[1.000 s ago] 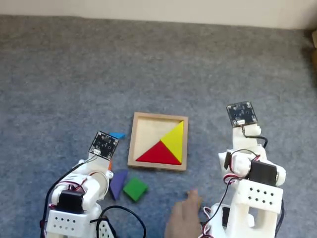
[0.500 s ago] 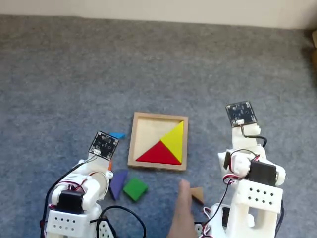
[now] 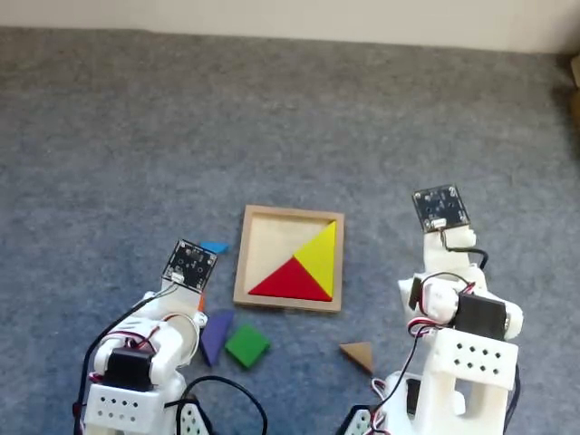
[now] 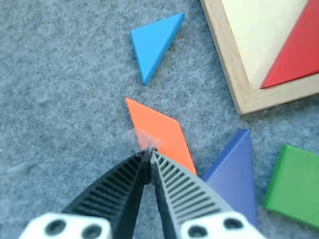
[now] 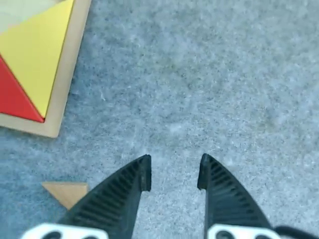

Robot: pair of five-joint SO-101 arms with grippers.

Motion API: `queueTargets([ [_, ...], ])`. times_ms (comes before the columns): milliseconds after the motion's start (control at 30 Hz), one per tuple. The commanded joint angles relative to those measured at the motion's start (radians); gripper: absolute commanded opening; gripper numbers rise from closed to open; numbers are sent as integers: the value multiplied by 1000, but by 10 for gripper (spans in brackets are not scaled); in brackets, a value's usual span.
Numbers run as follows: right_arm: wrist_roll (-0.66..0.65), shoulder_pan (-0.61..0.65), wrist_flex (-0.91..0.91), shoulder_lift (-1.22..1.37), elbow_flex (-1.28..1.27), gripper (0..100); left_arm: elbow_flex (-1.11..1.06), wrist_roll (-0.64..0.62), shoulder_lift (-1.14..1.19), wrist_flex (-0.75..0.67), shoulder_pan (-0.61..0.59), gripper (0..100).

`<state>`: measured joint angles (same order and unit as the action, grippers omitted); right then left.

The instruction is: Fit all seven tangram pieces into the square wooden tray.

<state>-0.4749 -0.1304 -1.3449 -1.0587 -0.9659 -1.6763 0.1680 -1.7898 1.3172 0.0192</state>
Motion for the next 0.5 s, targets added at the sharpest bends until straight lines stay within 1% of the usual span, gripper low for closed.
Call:
queueTargets([
  [0,9,10,-137,45,188,159,-19,8,-31,3,-12,5],
  [100,9,13,-222,136,321,159,-19,8,-31,3,-12,5],
  [167,11,45,-272,220,406,159,-19,8,-31,3,-12,5],
  [233,54,93,-329,315,478,163,-19,8,-31,3,-12,5],
  [333,121,216,-367,435,552,180,-19,8,-31,3,-12,5],
  [467,130,398,-412,496,507,279,-19,8,-31,3,-12,5],
])
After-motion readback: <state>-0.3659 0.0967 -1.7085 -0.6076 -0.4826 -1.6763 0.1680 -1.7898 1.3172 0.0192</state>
